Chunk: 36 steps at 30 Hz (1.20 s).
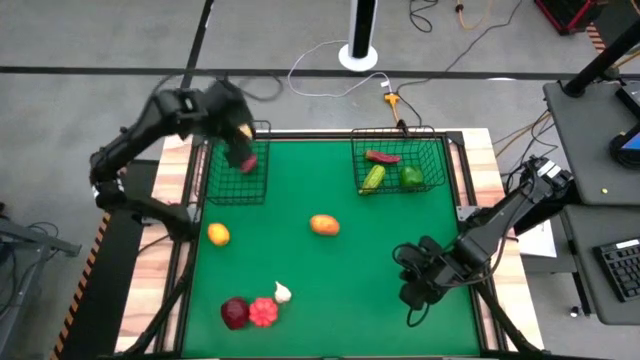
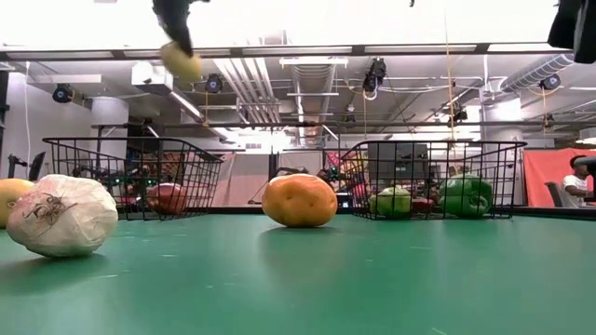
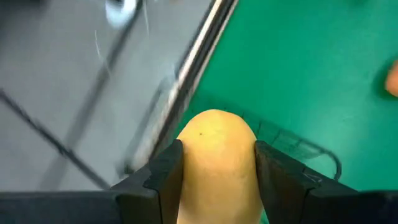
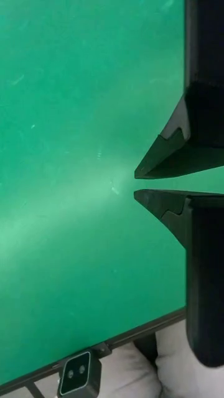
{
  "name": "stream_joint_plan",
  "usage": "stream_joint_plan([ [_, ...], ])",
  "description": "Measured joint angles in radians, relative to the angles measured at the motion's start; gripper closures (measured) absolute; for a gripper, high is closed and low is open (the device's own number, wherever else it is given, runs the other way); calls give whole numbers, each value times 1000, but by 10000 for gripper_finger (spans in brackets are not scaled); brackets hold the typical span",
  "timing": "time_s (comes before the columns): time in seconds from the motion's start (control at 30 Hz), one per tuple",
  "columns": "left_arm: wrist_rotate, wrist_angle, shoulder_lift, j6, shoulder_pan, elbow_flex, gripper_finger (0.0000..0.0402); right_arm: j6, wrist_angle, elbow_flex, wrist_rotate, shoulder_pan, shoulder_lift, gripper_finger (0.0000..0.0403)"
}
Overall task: Sort produce into baskets
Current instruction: Put the right yellow lemon into the left wire basket
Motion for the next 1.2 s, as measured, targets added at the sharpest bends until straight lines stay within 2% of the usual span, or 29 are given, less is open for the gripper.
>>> stream_joint_plan([
  [0.1, 70, -103, 22, -117, 146, -20, 250, -28, 0, 0, -2, -19, 0, 372],
  [0.23, 77, -145, 53, -171, 250, -119, 252, -85, 0, 0, -26, -55, 0, 372],
  [0.5, 63, -83, 127, -159, 257, -396, 253, -214, 0, 0, -41, -125, 0, 372],
  [0.67, 61, -4, 157, -135, 258, -502, 254, -257, 0, 0, -45, -140, 0, 372],
  [1.2, 61, 78, 236, -115, 257, -525, 246, -265, 0, 0, -44, -140, 0, 372],
])
